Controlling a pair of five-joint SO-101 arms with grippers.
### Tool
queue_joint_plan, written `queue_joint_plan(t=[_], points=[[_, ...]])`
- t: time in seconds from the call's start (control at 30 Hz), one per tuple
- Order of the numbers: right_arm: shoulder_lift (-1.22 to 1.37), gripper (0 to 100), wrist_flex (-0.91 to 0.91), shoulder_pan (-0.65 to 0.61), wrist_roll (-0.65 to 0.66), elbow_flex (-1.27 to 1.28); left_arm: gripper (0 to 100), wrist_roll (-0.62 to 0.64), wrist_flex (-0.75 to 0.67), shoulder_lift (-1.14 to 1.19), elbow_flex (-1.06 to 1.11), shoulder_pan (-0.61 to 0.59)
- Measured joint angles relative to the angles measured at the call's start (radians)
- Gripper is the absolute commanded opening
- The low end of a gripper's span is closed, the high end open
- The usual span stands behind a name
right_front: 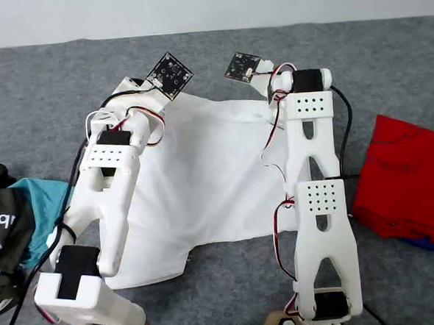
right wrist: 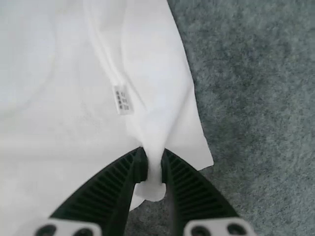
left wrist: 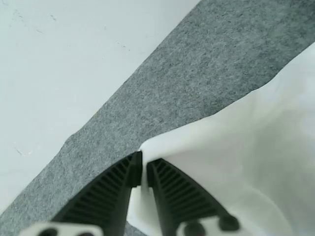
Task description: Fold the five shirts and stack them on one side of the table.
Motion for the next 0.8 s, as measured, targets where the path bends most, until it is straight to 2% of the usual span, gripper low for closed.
queue_joint_plan(t=[0.1,0.4,0.5,0.7,0.8], points=[[0.0,1.3,0.0,0.0,0.008,0.0,0,0.0,0.0,0.0,0.0,0.0],[-0.017,1.3,0.08,0.0,0.043,0.0,0,0.0,0.031,-0.015,0.0,0.0],[-0.055,1.3,0.08,0.008,0.043,0.0,0,0.0,0.172,-0.092,-0.002,0.015],[-0.124,1.3,0.08,0.043,0.043,0.014,0,-0.005,0.571,-0.27,-0.031,0.032],[-0.199,1.3,0.08,0.044,0.043,0.109,0,-0.005,0.689,-0.327,-0.031,0.015]])
